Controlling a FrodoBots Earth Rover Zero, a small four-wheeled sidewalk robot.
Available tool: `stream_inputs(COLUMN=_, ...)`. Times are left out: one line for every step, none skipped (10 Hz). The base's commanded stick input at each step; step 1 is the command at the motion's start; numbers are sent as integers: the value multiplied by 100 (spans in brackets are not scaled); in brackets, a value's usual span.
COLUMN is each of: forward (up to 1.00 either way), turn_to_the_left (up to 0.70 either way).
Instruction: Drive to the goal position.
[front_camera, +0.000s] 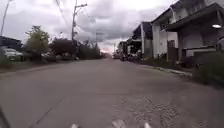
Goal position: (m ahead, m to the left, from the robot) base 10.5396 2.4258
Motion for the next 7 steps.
stream_inputs(forward=70, turn_to_the_left=-35)
stream_inputs(forward=70, turn_to_the_left=-26)
stream_inputs(forward=70, turn_to_the_left=-2)
stream_inputs(forward=70, turn_to_the_left=11)
stream_inputs(forward=70, turn_to_the_left=2)
stream_inputs(forward=70, turn_to_the_left=0)
stream_inputs(forward=70, turn_to_the_left=0)
